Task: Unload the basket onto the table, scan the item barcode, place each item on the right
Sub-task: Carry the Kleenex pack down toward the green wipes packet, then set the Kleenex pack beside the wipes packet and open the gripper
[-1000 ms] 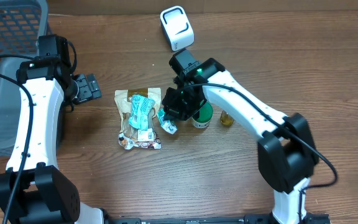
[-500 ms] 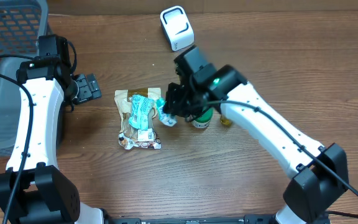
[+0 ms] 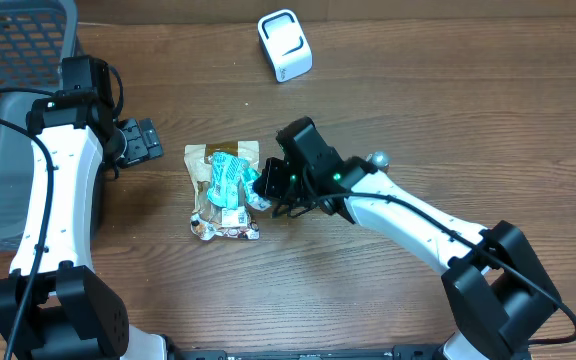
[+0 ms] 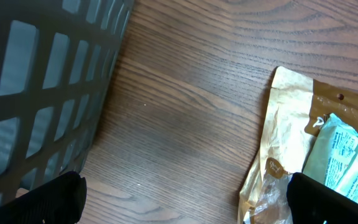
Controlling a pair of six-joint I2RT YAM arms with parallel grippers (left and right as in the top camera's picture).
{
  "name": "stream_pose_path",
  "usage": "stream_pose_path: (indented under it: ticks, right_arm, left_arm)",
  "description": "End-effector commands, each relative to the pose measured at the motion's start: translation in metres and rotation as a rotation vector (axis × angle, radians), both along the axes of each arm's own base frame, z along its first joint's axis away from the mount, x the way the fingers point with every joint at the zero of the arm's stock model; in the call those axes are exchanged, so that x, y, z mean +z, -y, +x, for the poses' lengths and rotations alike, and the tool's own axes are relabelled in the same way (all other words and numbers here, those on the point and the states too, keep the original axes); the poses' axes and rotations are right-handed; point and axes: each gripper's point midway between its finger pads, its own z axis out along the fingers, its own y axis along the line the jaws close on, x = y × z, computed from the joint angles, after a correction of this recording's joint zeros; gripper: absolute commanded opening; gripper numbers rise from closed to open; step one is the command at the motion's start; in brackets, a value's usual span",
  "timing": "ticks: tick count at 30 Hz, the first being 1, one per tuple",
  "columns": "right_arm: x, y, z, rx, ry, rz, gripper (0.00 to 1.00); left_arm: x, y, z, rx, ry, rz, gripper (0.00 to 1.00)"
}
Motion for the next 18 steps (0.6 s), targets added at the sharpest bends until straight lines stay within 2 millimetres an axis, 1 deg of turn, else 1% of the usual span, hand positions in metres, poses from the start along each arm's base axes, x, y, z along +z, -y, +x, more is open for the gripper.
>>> stream_pose_path:
  ticks: [1, 8, 18]
  right_arm:
    - [-0.005, 0.004, -0.002, -0.055, 0.000, 0.049, 0.04]
    - [-0.022, 0.003, -0.001, -0.094, 0.046, 0.141, 0.04]
    - [-0.034, 0.009, 0.003, -0.157, 0.034, 0.121, 0.04]
  left_arm:
    - [0.012, -0.003, 0.003, -0.009, 0.032, 0.020, 0.99]
    - [0.012, -0.003, 0.003, -0.009, 0.032, 0.020, 1.00]
    - [0.012, -0.003, 0.003, -0.009, 0.032, 0.020, 0.99]
